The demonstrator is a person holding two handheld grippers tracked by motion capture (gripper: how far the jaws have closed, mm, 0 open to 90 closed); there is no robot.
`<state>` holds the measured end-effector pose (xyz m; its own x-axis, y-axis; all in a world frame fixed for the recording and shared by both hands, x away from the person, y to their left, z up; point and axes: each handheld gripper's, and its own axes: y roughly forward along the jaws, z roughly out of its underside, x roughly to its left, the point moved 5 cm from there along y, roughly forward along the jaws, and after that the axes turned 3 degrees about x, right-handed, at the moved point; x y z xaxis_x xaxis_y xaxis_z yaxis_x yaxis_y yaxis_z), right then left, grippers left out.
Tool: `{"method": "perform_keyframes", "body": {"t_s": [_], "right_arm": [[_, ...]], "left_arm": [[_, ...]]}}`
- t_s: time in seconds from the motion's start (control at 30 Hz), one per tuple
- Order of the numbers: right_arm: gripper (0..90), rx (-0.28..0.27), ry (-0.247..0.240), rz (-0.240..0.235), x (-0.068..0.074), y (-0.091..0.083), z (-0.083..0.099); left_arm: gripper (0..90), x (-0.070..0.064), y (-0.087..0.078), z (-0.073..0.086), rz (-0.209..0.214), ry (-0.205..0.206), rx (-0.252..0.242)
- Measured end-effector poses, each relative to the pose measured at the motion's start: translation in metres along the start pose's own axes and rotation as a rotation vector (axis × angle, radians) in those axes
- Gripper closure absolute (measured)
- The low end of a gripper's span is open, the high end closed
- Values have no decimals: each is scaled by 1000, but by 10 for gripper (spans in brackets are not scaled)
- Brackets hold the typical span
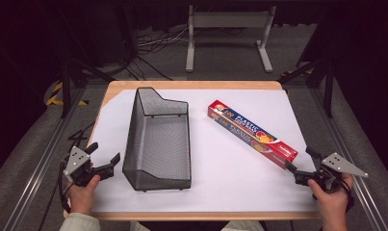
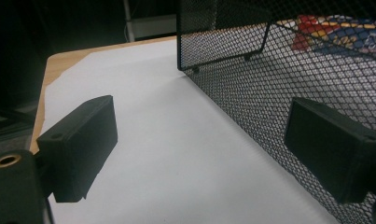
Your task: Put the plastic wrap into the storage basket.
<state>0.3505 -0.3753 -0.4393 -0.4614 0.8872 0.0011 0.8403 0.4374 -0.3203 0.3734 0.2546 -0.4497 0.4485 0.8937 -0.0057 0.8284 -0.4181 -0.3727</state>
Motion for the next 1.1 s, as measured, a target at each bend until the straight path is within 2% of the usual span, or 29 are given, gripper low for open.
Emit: {"method": "perform_keyframes", "body": {"t_s": [0.2, 0.37, 0.47, 0.5, 0.6, 0.63, 0.77, 0.8, 0.9, 0.93, 1.0, 1.03, 1.1], "right_arm": [[15, -10, 14, -18, 7, 3, -10], [51, 21, 2, -58, 12, 7, -20], [83, 43, -2, -71, 12, 10, -26], [106, 57, 1, -73, 12, 10, -29], [149, 149, -4, -106, 14, 17, -33], [144, 187, -20, -109, 15, 20, -34], [150, 202, -48, -124, 19, 27, -43], [166, 207, -62, -128, 21, 30, -51], [186, 214, -71, -125, 22, 33, -58], [204, 225, -69, -123, 22, 35, -63], [233, 271, -8, -111, 21, 40, -67], [238, 295, -3, -102, 18, 43, -70], [263, 296, -27, -101, 17, 47, -76]], "left_arm": [[108, 1, 0, 1, -6, -8, 6], [115, 4, 0, 4, -49, -21, 24], [120, 5, 0, 5, -61, -22, 33], [121, 6, 0, 5, -62, -21, 36], [122, 6, 0, 5, -64, -22, 37], [123, 6, 1, 6, -67, -23, 39], [123, 6, 1, 6, -67, -20, 41], [123, 6, 1, 6, -66, -23, 39], [123, 6, 1, 7, -64, -19, 44], [123, 6, 2, 7, -64, -22, 45], [124, 6, 2, 7, -67, -18, 50], [125, 6, 2, 7, -66, -17, 50], [125, 6, 2, 8, -66, -13, 51]]}}
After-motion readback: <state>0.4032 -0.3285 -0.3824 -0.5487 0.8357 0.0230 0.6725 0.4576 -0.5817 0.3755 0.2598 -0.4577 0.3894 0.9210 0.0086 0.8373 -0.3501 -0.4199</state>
